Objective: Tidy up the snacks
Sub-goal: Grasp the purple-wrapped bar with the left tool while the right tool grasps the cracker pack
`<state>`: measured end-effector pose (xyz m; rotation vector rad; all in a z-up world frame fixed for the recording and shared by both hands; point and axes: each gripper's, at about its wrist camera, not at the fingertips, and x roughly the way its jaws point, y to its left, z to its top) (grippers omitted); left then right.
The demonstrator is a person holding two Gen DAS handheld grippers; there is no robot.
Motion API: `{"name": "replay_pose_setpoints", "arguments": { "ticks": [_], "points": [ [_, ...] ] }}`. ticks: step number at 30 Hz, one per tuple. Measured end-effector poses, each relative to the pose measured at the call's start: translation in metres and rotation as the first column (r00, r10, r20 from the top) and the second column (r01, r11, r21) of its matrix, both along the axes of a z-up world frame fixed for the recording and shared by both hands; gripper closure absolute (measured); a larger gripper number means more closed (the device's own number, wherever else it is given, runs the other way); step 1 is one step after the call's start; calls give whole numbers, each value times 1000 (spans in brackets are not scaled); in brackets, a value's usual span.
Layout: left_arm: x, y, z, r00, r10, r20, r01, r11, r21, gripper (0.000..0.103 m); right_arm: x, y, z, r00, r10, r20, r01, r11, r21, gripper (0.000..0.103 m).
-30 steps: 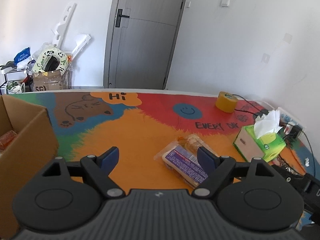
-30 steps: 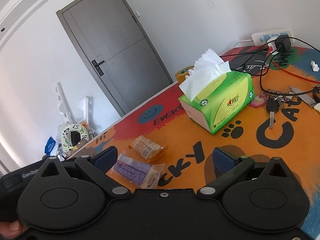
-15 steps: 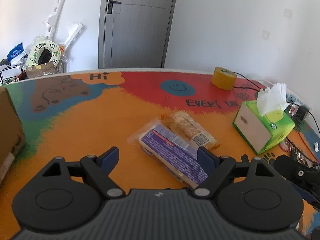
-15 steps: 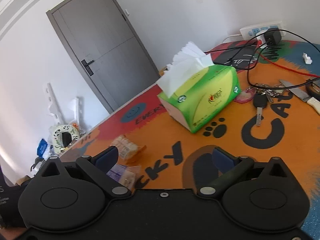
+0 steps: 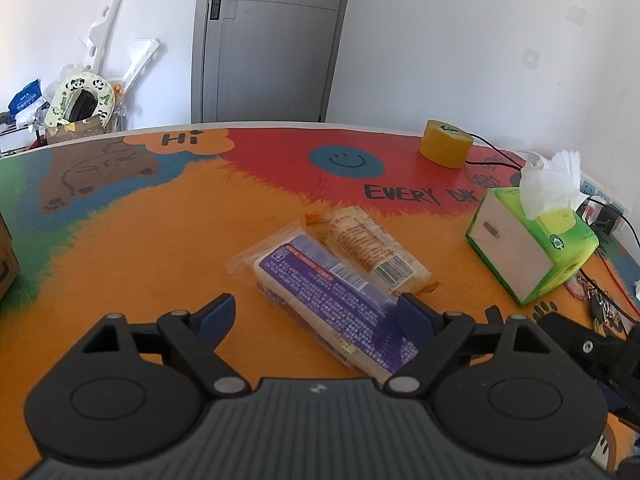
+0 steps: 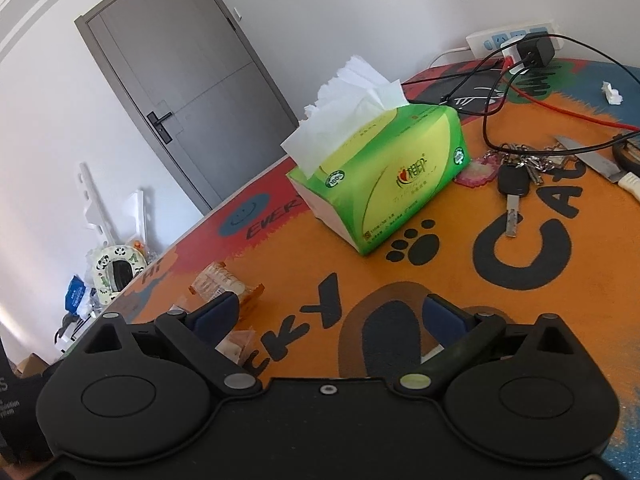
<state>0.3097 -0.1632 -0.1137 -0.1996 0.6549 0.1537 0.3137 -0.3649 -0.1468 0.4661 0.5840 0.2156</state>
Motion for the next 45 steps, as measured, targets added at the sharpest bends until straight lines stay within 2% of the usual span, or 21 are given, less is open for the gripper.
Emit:
{"name": "replay_pose_setpoints", "arguments": {
  "ticks": [6,10,16,23,29,42,45],
  "points": [
    [-4,9,-2,1000,-5,-4,5,999,-33,13,2,10,-1,1000,17,-3,-17,1000,-8,3],
    [-7,17,0,1000,12,-7,-13,1000,-20,13,1,14,-2,1000,21,-8,-21,1000,-9,3],
    [-10,28,5,999,41,-13,-41,998,-42,13,2,17,-1,1000,20,-6,-20,1000,-4,3],
    [1,7,7,1000,-26,16,27,998,-57,13,1,6,1,1000,-24,-2,24,1000,8,3],
    [10,1,-2,1000,-22,2,22,998,-66,13,0,-6,-1,998,-57,-13,58,998,19,3],
    [-1,27,-5,1000,-4,-21,3,998,-64,13,5,20,5,1000,9,0,-9,1000,0,5],
    [-5,39,-6,1000,-8,-17,6,997,-72,16,5,29,7,1000,21,2,-21,1000,-6,5]
  ]
}}
